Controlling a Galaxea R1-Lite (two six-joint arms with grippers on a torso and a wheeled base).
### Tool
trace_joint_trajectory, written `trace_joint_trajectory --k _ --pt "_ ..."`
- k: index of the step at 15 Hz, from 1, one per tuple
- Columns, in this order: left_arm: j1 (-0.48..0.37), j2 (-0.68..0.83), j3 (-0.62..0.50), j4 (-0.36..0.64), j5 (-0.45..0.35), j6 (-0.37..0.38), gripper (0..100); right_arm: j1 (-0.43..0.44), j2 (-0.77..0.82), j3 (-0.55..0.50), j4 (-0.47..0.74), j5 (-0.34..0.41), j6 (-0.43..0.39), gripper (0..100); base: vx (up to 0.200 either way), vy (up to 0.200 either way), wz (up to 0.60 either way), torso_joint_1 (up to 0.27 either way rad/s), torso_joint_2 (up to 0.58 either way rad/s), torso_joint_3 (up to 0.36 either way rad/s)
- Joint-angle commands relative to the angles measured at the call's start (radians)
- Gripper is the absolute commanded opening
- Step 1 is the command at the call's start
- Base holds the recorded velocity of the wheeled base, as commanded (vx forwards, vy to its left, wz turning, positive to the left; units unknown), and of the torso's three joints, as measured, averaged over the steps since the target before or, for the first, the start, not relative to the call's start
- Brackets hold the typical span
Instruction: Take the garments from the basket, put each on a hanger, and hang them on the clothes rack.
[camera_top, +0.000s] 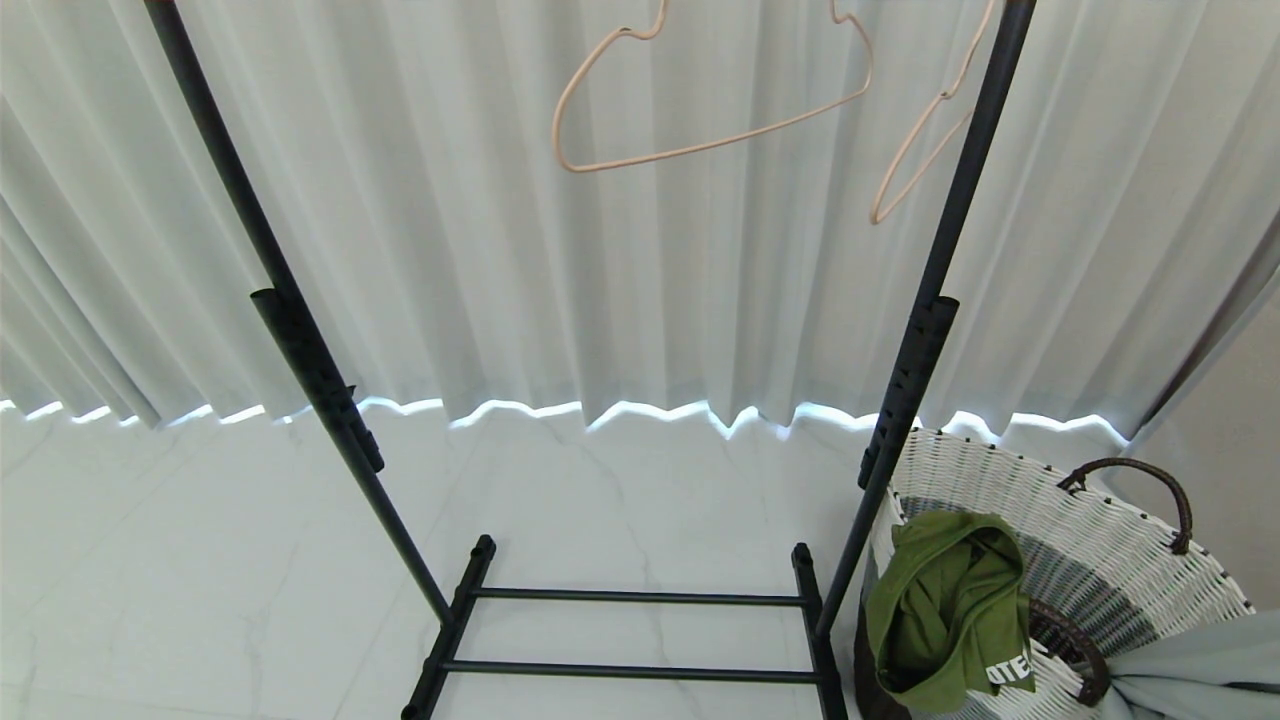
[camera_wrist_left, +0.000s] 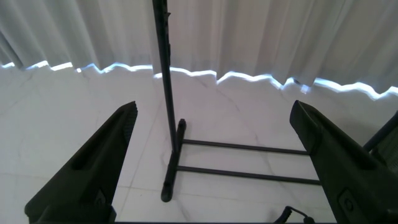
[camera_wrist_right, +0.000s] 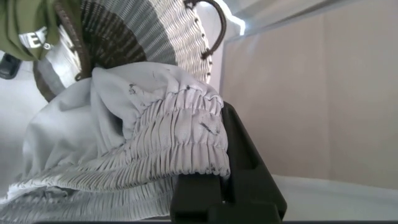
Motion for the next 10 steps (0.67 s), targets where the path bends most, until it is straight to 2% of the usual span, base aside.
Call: trace_joint_trajectory --k 1,3,10 --pt "0.001 0.0 0.0 0.0 0.001 0.0 100 0.009 0.002 -0.001 -0.001 -0.001 0.0 0 0.0 0.0 0.0 0.0 0.0 0.0" --pt "0.001 0.0 0.0 0.0 0.001 0.0 100 0.009 0.001 -0.001 -0.003 0.0 0.0 0 0.0 0.0 0.0 0.0 0.0 0.0" --pt "0.001 0.0 0.0 0.0 0.001 -0.001 100 0.009 -0.03 0.001 -0.004 0.0 -0.037 0 -0.2 0.0 0.0 0.002 0.0 0.001"
